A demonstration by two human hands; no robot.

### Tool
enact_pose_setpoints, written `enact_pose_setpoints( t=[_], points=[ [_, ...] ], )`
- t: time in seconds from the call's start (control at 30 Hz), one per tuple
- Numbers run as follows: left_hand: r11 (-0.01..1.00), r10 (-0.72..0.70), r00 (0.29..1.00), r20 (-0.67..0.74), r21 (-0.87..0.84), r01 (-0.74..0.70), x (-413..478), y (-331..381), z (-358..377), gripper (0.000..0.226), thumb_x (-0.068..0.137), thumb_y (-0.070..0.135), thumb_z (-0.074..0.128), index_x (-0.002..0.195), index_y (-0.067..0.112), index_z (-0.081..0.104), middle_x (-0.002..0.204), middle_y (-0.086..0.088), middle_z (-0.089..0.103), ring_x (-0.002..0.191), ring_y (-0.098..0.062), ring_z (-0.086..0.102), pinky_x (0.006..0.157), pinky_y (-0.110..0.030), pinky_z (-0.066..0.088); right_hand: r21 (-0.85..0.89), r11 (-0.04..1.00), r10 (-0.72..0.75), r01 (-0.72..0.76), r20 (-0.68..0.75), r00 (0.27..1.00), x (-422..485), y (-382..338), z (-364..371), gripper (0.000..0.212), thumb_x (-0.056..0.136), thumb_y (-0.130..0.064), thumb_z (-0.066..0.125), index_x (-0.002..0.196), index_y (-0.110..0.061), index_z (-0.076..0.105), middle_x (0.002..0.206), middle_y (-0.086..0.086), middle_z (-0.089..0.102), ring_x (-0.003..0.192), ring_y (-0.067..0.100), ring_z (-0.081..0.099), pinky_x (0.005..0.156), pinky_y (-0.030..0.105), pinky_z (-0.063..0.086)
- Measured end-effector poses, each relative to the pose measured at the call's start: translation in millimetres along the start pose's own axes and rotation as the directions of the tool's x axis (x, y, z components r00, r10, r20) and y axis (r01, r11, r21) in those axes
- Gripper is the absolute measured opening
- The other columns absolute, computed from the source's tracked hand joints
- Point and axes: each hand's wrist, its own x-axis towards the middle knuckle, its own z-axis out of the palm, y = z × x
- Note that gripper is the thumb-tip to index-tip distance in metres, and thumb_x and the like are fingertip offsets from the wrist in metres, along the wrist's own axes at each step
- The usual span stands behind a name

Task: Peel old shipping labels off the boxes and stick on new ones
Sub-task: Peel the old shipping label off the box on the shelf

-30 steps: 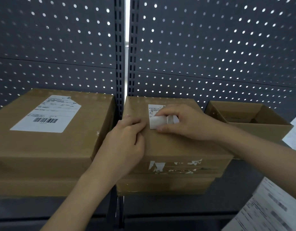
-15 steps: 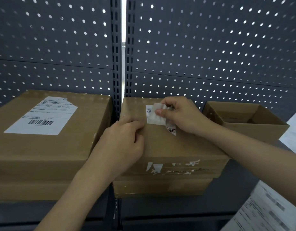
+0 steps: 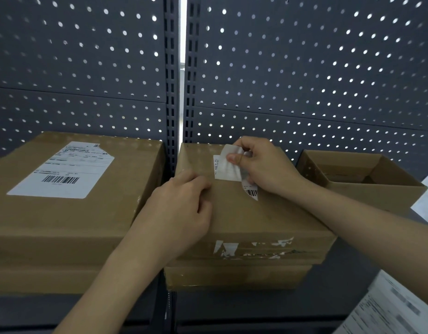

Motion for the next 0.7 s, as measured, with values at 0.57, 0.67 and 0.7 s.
enact_pose_setpoints(
  t=[0.57, 0.67, 0.7],
  points=[
    [0.999, 0.039, 0.999, 0.022, 0.017, -0.039, -1, -4, -1, 0.031, 0.096, 0.030, 0.045, 0.124, 0.025, 0.057, 0.115, 0.013, 0.051, 0.086, -0.006, 0.055, 0.077, -0.025, 0.051, -0.178, 0.980, -0.105, 0.090, -0.076, 0.992, 36, 14, 1, 0.018, 0.096, -0.024, 0.059, 0.087, -0.008, 0.059, 0.091, 0.009, 0.059, 0.086, 0.022, 0.052, 0.066, 0.029, 0.032],
    [0.999, 0.032, 0.999, 0.009, 0.023, -0.032, -2, -4, -1, 0.032, 0.095, 0.030, 0.044, 0.124, 0.024, 0.057, 0.116, 0.013, 0.052, 0.087, -0.007, 0.056, 0.078, -0.026, 0.051, -0.212, 0.974, -0.103, 0.078, -0.112, 0.988, 47, 17, 0, 0.022, 0.096, -0.025, 0.057, 0.091, -0.004, 0.059, 0.094, 0.011, 0.059, 0.088, 0.023, 0.051, 0.067, 0.029, 0.028],
    [0.999, 0.029, 1.000, 0.006, 0.024, -0.029, -1, -4, -1, 0.032, 0.095, 0.030, 0.044, 0.124, 0.024, 0.058, 0.116, 0.013, 0.052, 0.087, -0.007, 0.056, 0.078, -0.026, 0.051, -0.211, 0.974, -0.106, 0.079, -0.121, 0.987, 50, 17, -1, 0.023, 0.096, -0.025, 0.057, 0.091, -0.003, 0.058, 0.095, 0.011, 0.059, 0.088, 0.023, 0.052, 0.067, 0.029, 0.028]
  ],
)
